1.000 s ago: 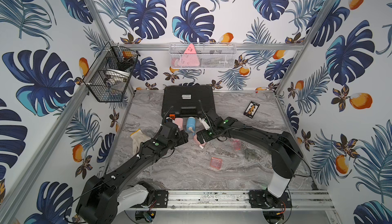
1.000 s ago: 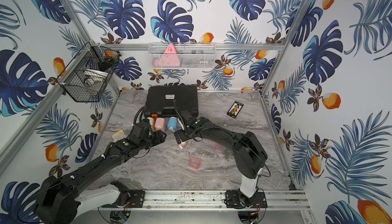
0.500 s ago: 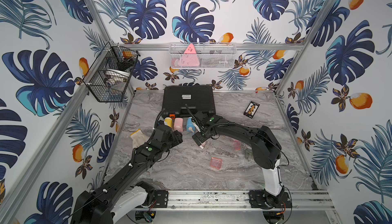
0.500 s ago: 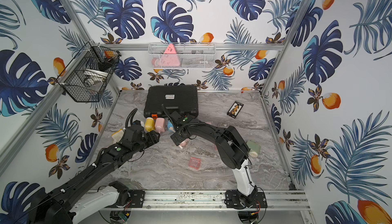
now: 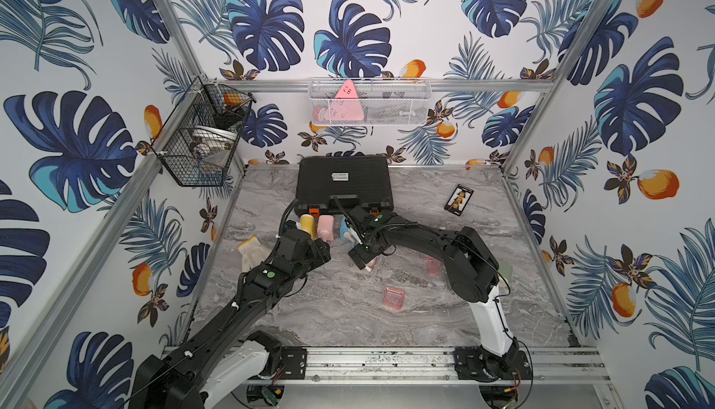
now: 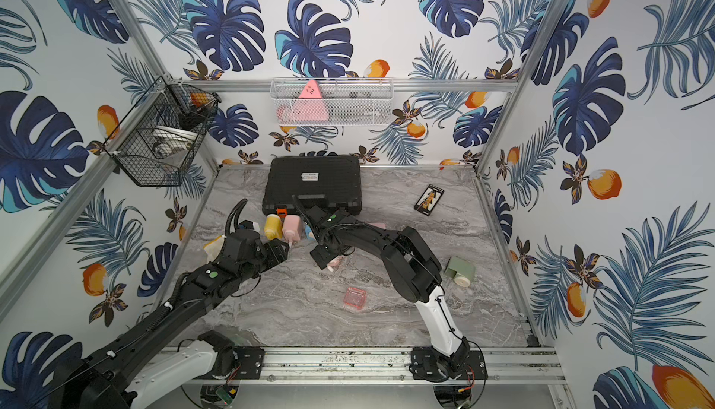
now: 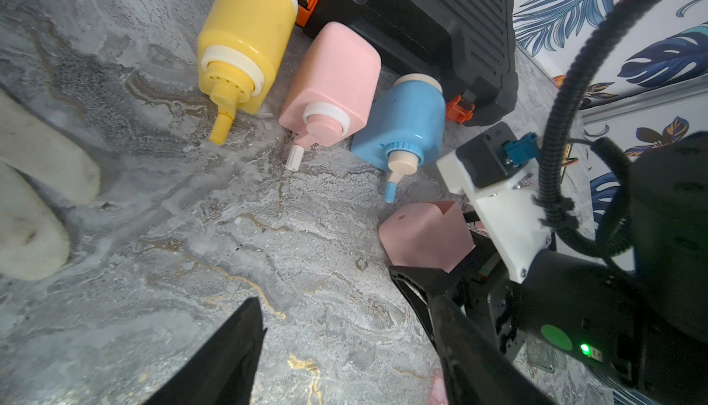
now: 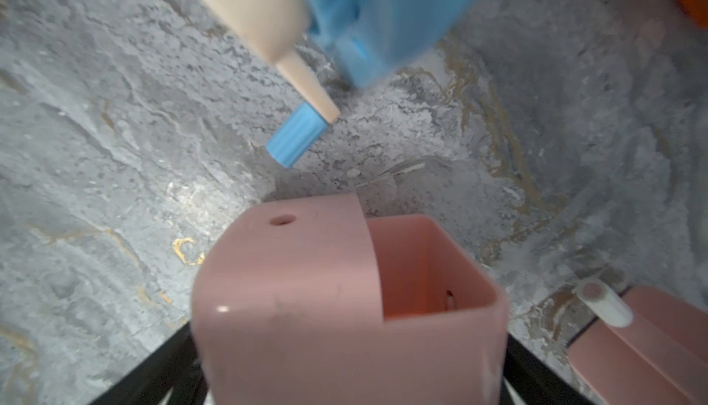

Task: Put the tray back into the pencil sharpener
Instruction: Pick up the pencil sharpener from the center of the board.

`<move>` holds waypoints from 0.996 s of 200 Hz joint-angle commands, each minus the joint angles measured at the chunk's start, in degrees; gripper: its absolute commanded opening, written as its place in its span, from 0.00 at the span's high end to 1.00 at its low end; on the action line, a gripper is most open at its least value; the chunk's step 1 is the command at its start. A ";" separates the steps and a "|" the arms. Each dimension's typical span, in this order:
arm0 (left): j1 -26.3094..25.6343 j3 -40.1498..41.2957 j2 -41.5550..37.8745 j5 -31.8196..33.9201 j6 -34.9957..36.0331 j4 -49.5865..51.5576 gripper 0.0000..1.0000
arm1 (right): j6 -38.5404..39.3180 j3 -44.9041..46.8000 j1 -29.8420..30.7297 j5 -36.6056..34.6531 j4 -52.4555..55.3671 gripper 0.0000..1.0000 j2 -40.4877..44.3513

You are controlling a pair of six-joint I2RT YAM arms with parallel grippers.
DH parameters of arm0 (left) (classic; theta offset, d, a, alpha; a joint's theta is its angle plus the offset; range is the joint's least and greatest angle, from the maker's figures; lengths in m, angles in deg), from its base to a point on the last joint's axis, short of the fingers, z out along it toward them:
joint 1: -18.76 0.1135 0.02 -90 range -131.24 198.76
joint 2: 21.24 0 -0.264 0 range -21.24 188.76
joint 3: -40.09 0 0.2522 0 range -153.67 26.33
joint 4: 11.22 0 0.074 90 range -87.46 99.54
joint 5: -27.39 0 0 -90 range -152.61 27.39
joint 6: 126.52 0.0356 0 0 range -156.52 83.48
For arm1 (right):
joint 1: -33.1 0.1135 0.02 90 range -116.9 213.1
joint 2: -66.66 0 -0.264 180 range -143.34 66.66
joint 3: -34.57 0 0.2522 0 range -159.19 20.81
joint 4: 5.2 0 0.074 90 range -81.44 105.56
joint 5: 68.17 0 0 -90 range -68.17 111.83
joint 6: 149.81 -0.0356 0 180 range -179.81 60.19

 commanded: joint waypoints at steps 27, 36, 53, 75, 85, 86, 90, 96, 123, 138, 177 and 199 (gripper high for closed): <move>0.26 -0.22 0.22 0.25 0.06 0.21 0.27 | 0.61 0.20 -0.08 1.43 0.14 0.07 -0.58; 0.20 -0.31 0.26 0.25 0.04 0.28 0.27 | 0.68 0.34 -0.12 1.62 -0.03 0.09 -0.55; 0.26 -0.48 0.30 0.41 0.13 0.48 0.27 | 0.90 0.86 -0.12 2.16 -0.72 0.12 -0.25; 0.28 -0.66 0.17 0.56 0.39 0.82 0.27 | 1.08 1.52 -0.12 3.20 -1.60 0.16 0.32; 0.28 -0.79 0.17 0.60 0.41 0.93 0.27 | 1.28 1.59 -0.12 3.69 -1.85 0.18 0.58; 0.24 -0.82 0.17 0.60 0.42 0.97 0.27 | 1.27 1.62 -0.12 3.77 -1.83 0.18 0.60; 0.27 -0.82 0.17 0.64 0.44 1.07 0.27 | 1.18 1.60 -0.13 3.90 -1.86 0.18 0.77; 0.27 -0.90 0.10 0.69 0.44 1.17 0.27 | 1.04 1.67 -0.12 4.16 -2.00 0.19 0.93; 0.23 -1.14 0.01 0.31 0.61 1.07 0.27 | 0.33 2.85 -0.12 5.33 -3.50 0.20 2.88; 0.27 -1.11 -0.18 -1.05 1.26 0.02 0.27 | -0.13 4.41 -0.12 6.15 -5.24 0.22 4.89; 0.26 -0.37 -1.65 -8.55 2.60 -4.80 0.24 | -3.38 11.97 -0.12 8.70 -13.79 0.26 14.42; 0.19 0.38 -2.19 -14.83 1.57 -9.30 0.18 | -5.69 18.46 0.13 11.44 -21.46 0.26 20.66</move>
